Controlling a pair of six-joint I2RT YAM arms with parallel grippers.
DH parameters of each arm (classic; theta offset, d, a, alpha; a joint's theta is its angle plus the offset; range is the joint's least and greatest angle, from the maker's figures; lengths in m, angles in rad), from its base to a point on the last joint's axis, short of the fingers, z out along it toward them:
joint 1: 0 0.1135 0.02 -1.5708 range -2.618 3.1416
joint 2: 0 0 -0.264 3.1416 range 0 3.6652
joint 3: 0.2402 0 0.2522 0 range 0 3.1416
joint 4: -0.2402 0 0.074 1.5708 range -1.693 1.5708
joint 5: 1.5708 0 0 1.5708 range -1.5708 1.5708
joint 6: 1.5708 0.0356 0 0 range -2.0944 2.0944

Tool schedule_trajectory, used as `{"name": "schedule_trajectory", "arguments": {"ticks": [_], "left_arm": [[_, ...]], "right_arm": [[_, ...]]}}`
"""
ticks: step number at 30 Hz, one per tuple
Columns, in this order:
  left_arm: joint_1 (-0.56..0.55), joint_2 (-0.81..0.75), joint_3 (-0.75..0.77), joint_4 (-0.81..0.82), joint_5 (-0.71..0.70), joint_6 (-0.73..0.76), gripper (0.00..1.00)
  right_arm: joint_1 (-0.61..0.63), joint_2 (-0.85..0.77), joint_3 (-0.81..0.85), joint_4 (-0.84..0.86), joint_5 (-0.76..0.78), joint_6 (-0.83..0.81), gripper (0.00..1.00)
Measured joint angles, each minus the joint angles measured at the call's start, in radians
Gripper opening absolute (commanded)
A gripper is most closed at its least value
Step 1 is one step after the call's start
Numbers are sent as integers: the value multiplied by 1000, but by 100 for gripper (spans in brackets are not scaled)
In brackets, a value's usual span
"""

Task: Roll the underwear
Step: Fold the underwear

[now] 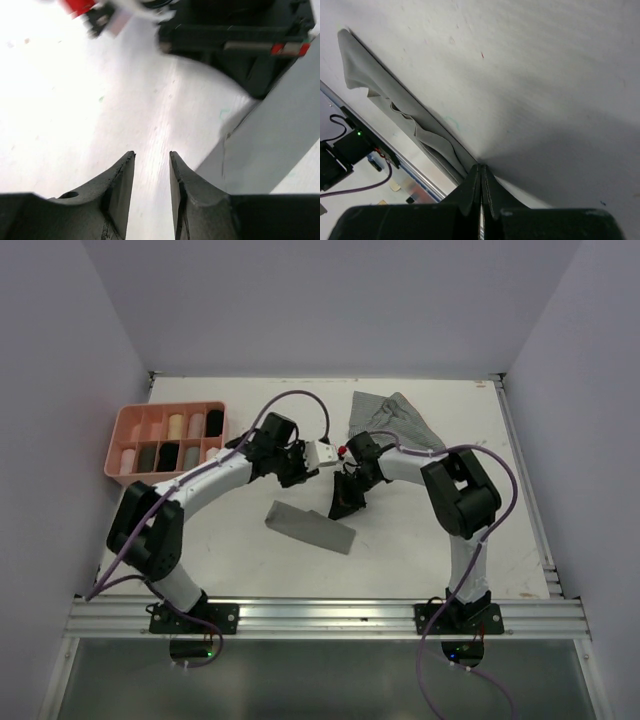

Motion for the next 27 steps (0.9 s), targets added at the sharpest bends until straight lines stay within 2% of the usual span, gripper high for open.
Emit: {"name": "schedule_trajectory", "arguments": {"ticks": [4, 5, 11, 14, 17, 21, 27], "left_arm": [[80, -150, -26, -68, -4, 4, 36], [99, -191, -48, -92, -6, 11, 32], [137, -351, -281, -234, -23, 68, 20], [135, -346, -378, -291, -23, 71, 17], [135, -306, -399, -298, -23, 57, 14], [134, -212, -392, -254, -16, 19, 14], [109, -81, -278, -191, 34, -58, 13]], "right_arm": [[-5, -40, -68, 16, -2, 2, 0], [-5, -54, -90, 25, -2, 3, 0], [-5, -120, -196, 64, -4, 32, 0], [-5, -153, -238, 86, 5, 51, 0], [-4, -192, -273, 83, 40, 66, 0], [-1, -228, -290, 62, 97, 74, 0], [-8, -291, -328, 37, 180, 80, 0]]}}
